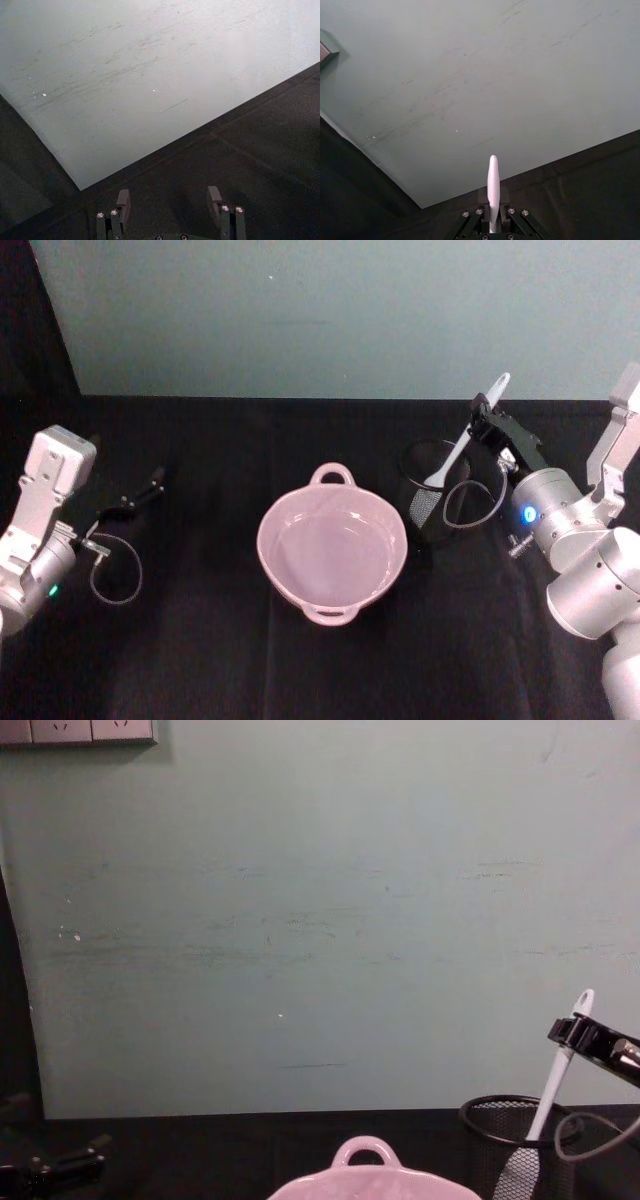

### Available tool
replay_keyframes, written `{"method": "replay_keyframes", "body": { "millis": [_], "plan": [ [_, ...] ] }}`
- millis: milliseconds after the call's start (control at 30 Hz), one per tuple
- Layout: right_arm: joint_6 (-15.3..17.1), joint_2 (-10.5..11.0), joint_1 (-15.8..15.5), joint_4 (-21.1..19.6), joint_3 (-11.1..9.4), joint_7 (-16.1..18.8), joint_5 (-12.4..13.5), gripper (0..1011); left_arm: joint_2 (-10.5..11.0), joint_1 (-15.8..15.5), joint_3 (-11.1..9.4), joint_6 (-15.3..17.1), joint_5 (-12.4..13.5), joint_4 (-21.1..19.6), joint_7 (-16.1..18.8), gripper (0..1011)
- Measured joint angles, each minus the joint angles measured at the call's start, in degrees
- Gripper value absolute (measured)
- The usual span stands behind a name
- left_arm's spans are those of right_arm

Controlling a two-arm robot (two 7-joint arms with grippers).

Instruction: Use the one hand to pick up the spoon and stir the clear water in the bowl.

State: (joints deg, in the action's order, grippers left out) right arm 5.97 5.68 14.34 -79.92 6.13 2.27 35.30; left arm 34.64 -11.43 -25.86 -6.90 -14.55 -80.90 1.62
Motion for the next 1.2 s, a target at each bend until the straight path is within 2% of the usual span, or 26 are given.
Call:
{"method": "replay_keyframes", "body": {
  "millis": [733,833,1200],
  "plan": [
    [0.37,0.01,0.47,1.6,-0.15,0.33,0.06,113,0.0,0.0,0.0,0.0,0.0,0.0,0.0,1011],
    [0.42,0.03,0.44,1.59,-0.14,0.34,0.06,137,0.0,0.0,0.0,0.0,0.0,0.0,0.0,1011],
    [0.42,0.03,0.45,1.56,-0.14,0.36,0.06,509,0.0,0.0,0.0,0.0,0.0,0.0,0.0,1011]
  ]
}}
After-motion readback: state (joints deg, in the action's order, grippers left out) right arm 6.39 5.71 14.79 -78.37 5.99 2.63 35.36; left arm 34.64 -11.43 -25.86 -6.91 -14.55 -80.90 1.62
